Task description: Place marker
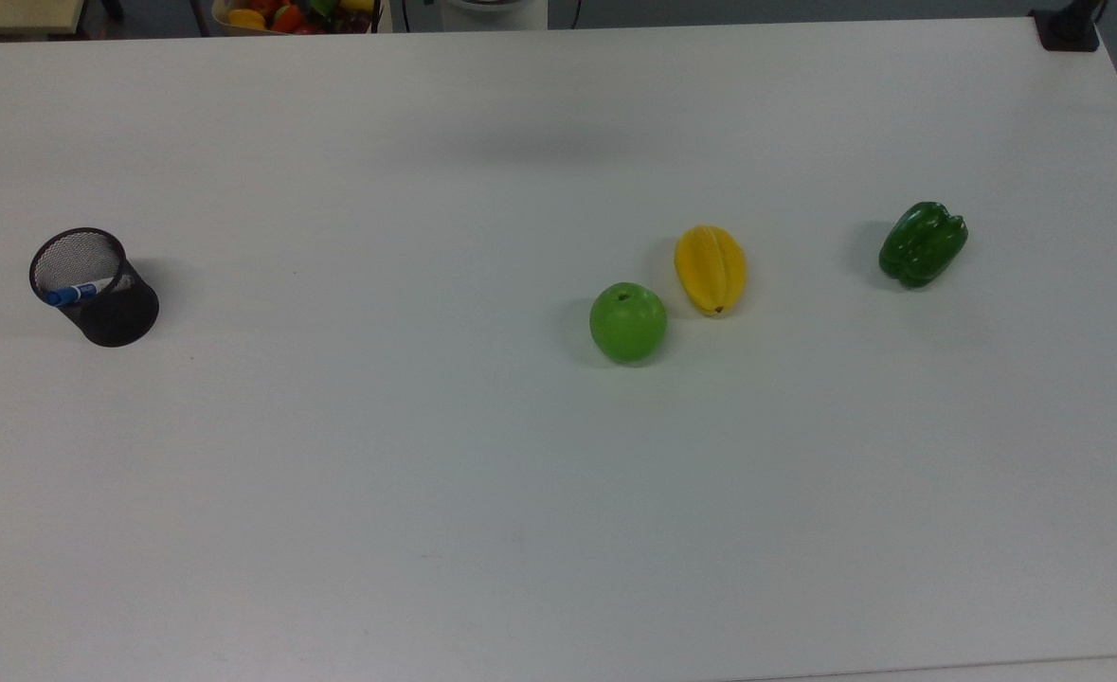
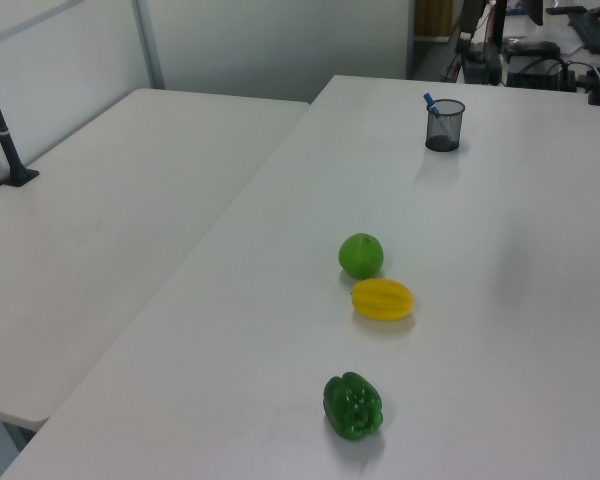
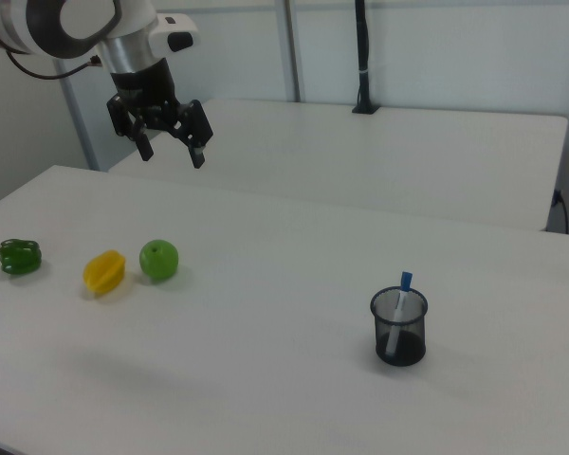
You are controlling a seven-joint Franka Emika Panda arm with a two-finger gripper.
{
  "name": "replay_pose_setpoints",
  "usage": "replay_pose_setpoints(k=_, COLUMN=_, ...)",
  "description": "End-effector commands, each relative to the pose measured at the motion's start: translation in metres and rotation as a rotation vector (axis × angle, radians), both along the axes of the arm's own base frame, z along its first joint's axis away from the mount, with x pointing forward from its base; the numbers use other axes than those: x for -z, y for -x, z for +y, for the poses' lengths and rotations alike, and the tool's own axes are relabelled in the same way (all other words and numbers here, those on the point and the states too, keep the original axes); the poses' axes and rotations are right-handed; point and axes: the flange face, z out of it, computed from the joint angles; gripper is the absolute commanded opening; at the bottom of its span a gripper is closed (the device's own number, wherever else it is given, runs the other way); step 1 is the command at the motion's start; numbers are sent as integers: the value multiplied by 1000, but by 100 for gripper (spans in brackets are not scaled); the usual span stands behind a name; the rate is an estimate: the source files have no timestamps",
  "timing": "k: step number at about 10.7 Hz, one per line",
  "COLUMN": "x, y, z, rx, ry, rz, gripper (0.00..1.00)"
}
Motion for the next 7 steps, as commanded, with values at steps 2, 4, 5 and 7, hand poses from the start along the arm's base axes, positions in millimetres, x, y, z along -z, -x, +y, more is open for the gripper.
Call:
replay_pose_setpoints(k=2, x=4, y=13, z=3, rx=-8, ry=-72, rz=61, gripper=100)
replay_pose_setpoints(k=4, x=4, y=11, z=2, rx=0, ry=-77, rz=56, gripper=100)
replay_pose_setpoints(k=5, x=5, y=11, z=2, rx=0, ry=-77, rz=56, gripper=100)
replay_pose_setpoints(k=7, x=4, y=11, z=2, rx=-2, ry=-77, rz=53, gripper=100)
